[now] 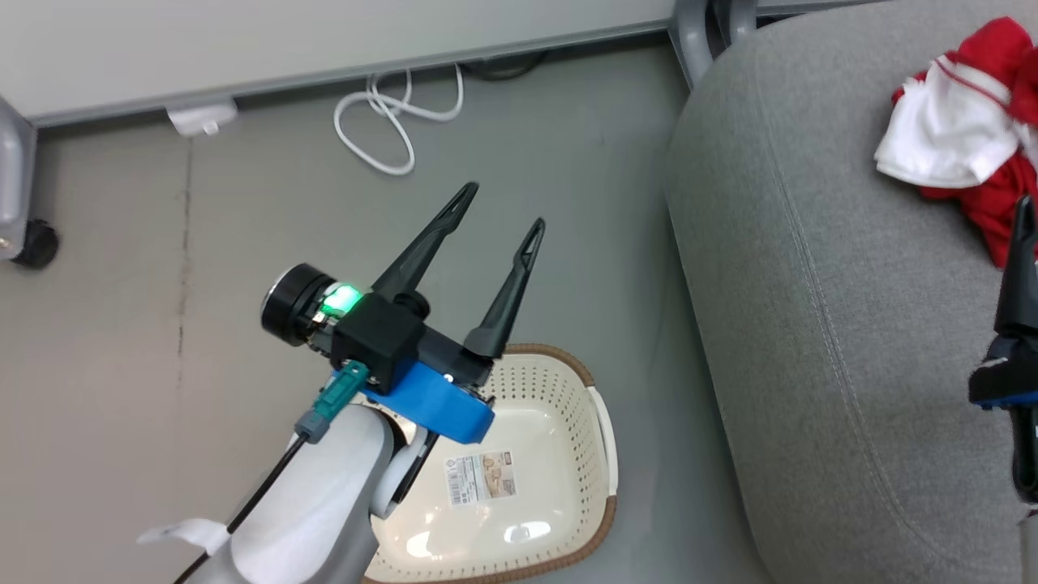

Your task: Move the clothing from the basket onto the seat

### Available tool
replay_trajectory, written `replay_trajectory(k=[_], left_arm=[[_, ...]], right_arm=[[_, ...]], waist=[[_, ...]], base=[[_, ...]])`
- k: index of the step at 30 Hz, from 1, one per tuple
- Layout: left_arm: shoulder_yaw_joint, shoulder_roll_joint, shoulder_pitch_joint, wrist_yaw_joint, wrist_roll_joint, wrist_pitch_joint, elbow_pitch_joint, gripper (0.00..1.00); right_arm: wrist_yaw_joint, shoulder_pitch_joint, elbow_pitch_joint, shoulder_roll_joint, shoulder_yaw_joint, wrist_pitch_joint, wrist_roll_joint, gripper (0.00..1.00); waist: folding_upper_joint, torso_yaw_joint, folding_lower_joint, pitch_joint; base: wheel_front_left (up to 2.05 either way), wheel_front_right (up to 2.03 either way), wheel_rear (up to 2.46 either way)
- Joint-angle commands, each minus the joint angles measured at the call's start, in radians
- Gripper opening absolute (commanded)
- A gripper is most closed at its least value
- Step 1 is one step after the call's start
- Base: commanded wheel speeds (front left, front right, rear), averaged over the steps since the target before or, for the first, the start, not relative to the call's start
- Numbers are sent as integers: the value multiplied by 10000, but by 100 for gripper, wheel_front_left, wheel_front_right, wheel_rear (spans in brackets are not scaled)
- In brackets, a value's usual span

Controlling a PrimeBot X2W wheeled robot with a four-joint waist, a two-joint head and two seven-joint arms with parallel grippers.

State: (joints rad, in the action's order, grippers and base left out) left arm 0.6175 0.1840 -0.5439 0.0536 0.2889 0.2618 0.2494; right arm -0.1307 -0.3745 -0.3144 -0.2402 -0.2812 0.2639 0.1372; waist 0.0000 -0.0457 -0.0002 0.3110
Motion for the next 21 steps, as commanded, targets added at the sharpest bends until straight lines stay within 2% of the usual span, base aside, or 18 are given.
replay_trajectory(k=[1,9,21], left_arm=[[-260,56,323,-61,31,48,9,100],[-1741,90,1623,-259,46,46,-68,100],[-3552,53,3306,-284,-324,47,-156,100]], right_arm=[[-1,277,210,140,158,5,30,100],[-1,1027,993,619,1393,5,85,100],[-1,1832,1634,1313,2246,5,-275,100]], waist=[[0,67,2,-257],[0,804,2,-1324],[0,1432,2,-2355]], base=[[0,0,0],[0,0,0],[0,0,0]])
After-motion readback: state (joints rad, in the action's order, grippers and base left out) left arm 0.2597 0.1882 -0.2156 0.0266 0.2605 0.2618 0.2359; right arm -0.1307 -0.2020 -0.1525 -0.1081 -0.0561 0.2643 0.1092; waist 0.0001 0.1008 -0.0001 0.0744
